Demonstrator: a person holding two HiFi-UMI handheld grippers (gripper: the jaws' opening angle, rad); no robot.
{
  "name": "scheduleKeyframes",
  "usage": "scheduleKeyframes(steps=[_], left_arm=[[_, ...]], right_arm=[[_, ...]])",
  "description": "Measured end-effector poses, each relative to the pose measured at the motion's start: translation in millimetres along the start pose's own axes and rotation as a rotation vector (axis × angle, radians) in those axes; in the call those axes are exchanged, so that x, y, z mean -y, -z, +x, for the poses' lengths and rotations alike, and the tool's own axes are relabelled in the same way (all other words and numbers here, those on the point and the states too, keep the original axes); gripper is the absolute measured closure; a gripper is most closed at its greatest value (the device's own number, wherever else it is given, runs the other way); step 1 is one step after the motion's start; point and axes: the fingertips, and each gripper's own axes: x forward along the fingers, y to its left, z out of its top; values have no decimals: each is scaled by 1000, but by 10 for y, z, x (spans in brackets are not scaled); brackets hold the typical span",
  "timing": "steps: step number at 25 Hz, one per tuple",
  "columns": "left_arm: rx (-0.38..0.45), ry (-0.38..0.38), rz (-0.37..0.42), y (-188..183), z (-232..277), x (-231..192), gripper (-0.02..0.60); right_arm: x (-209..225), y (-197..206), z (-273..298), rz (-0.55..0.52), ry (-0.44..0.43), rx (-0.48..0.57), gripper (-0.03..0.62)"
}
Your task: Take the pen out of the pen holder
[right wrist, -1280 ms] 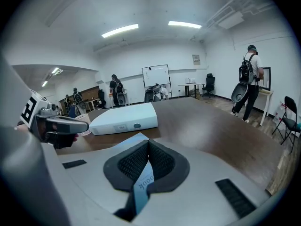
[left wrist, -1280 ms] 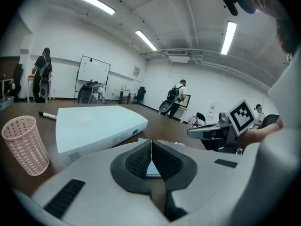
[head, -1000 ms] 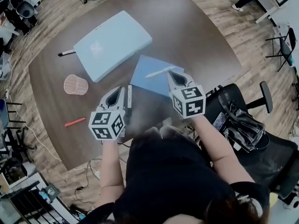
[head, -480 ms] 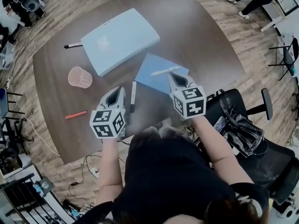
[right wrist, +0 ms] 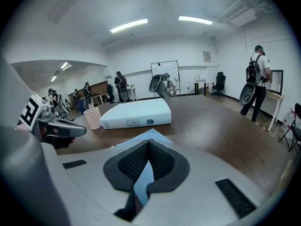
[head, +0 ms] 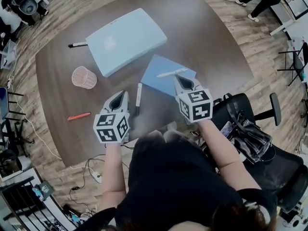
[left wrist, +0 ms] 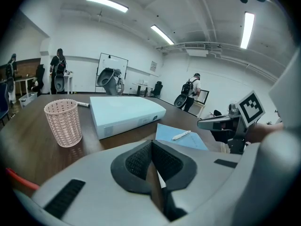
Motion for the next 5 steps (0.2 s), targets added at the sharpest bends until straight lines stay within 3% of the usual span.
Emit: scheduleKeyframes(steps=[5], left_arm=[[-6, -5, -5, 32, 7, -6, 554]], right_arm=[[15, 22, 26, 1, -6, -10, 576]])
